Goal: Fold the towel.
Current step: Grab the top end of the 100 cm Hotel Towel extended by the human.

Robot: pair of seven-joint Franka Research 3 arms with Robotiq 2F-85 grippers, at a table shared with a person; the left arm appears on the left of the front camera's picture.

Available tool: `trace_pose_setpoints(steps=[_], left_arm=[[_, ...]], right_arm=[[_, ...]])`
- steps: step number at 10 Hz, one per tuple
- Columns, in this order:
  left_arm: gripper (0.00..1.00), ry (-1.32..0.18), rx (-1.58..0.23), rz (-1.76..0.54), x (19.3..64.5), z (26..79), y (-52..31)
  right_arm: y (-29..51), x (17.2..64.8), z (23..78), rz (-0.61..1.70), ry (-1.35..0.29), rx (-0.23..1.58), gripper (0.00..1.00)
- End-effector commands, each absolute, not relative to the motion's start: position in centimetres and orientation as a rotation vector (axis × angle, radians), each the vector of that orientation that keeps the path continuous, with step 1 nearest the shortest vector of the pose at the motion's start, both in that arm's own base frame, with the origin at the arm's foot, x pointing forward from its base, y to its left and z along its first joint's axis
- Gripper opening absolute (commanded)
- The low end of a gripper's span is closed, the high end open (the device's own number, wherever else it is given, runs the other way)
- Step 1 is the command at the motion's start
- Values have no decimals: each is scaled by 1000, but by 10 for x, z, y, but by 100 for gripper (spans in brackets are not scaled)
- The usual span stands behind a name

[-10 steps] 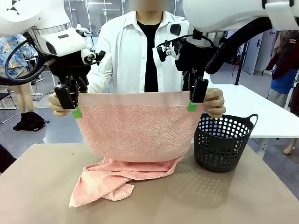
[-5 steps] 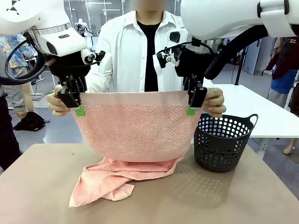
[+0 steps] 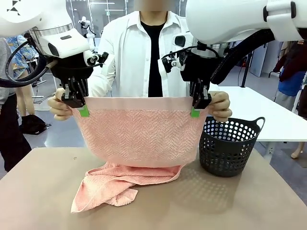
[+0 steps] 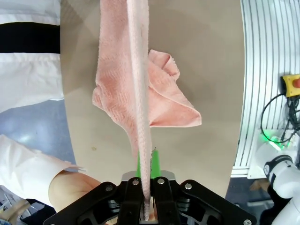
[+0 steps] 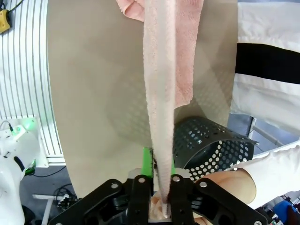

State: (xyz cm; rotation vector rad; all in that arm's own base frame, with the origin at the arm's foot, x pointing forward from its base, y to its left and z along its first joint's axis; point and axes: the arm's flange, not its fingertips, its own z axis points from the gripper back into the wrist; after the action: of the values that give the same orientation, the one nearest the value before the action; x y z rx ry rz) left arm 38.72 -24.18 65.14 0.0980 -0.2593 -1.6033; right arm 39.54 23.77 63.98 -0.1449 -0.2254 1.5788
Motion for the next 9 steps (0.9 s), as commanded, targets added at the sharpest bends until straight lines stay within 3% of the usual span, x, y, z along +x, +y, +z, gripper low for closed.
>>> trace_pose_setpoints(steps=[1,9], left_arm=[[0,-264,109,-1592,386,651,-243],[0,-259,97,-1602,387,651,-242]], right_arm=[[234,395,638,1554,-222,-164,0],[237,396,641,1577,-230,-145,0]])
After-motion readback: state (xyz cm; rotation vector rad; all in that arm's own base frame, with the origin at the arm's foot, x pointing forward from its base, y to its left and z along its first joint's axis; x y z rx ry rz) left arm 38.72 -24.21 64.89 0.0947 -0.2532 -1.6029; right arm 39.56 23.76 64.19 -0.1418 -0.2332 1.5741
